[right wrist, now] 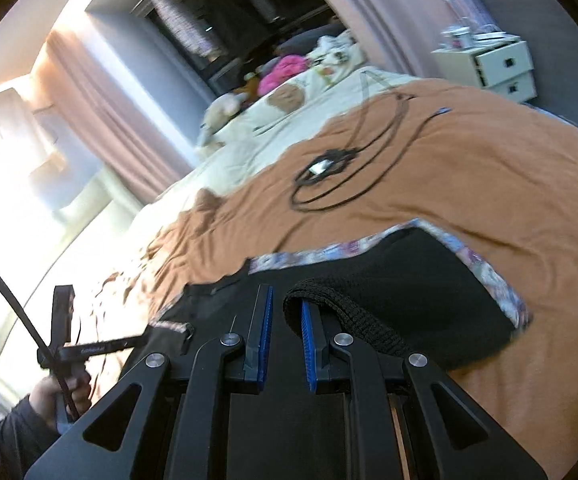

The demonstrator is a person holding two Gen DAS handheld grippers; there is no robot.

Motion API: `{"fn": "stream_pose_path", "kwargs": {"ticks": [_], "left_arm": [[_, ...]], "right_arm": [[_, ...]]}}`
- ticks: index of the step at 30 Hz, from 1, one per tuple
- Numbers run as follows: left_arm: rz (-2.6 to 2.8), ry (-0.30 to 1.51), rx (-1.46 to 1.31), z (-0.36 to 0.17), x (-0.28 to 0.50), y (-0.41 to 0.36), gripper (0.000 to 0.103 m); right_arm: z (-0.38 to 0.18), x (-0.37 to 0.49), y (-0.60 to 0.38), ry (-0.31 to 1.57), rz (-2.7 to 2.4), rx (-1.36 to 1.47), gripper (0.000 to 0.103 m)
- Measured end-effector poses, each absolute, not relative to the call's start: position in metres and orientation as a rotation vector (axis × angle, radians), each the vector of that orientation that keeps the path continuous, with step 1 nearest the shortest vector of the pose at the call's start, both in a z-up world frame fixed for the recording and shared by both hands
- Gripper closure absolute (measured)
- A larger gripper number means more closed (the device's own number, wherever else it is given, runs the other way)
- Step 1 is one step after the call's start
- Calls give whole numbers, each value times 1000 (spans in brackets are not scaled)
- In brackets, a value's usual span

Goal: Fold small clothes
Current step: 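Grasp the opposite side edge with the right gripper and fold it inward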

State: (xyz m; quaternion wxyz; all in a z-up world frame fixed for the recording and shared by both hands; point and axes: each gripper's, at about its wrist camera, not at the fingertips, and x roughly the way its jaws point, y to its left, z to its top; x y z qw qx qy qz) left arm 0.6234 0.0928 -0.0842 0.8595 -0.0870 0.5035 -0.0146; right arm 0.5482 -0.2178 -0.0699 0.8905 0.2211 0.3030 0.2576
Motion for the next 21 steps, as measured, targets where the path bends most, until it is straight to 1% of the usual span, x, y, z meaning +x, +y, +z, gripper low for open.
{"fn": "stream_pose_path", "kwargs": {"ticks": [10,16,17,18,20,21], "left_arm": [[-2,1064,-183,-78,606,101,64],[2,1070,-169,-71,600,95,64],[1,1070,-167,-69,599,93,63],[-1,1069,-164,-67,599,90,59],[-7,1060,-156,-63,599,84,53],[-10,1056,-151,-61,599,80,51]], "right_arm": [[-83,556,-180,749,657,310,92],[-99,579,-156,918,706,240,91],[-99,582,-156,938,710,243,84],[-99,586,-157,948,720,250,77],[-95,590,-168,943,728,266,38],[-93,588,-171,935,726,271,32]]}}
